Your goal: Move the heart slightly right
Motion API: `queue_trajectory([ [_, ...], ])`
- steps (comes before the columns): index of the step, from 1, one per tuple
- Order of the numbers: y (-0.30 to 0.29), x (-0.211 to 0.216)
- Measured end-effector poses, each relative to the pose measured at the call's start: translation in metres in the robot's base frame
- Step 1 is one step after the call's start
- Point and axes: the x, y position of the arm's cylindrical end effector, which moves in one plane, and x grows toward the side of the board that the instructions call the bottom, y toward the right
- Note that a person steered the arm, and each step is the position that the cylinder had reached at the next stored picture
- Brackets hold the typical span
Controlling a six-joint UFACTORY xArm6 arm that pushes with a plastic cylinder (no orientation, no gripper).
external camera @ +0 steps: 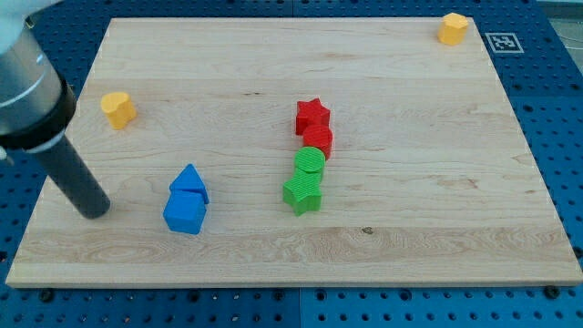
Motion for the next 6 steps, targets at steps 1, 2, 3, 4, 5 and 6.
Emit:
queue_trajectory([
  [1,-0.019,-0.036],
  [2,-0.032,-0.074],
  [3,-0.038,-0.102],
  [4,-0.038,-0.124],
  [5,-0.021,-0.135],
  [6,0.01,-0.13],
])
